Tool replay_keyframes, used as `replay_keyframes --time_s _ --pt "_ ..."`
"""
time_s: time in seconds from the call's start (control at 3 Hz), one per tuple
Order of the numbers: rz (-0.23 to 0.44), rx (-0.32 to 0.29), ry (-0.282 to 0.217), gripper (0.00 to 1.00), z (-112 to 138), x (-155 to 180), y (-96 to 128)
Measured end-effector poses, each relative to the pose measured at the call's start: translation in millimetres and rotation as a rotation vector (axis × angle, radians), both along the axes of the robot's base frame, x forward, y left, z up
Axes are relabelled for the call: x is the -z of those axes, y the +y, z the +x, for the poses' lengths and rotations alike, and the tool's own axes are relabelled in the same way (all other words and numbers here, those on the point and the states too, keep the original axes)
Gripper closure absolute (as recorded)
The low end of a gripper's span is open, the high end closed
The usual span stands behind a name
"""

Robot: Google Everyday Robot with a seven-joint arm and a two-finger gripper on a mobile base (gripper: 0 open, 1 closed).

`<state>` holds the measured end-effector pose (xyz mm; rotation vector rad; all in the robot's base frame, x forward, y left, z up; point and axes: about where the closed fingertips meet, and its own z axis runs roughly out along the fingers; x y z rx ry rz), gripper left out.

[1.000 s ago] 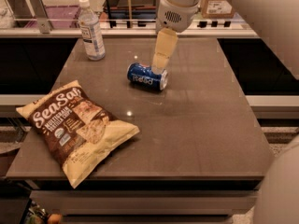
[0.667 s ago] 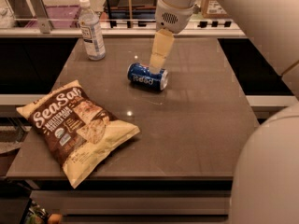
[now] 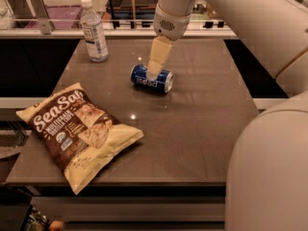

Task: Place pepsi can upright

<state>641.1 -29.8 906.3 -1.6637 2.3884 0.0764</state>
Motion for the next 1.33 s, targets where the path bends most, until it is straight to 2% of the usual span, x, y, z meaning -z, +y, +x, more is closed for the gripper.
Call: replay_keyframes --time_s 0.67,1.33 --pt "-0.011 0.022 0.039 0.0 -10 23 21" --pt "-0.051 -0.007 0.095 0.0 6 54 40"
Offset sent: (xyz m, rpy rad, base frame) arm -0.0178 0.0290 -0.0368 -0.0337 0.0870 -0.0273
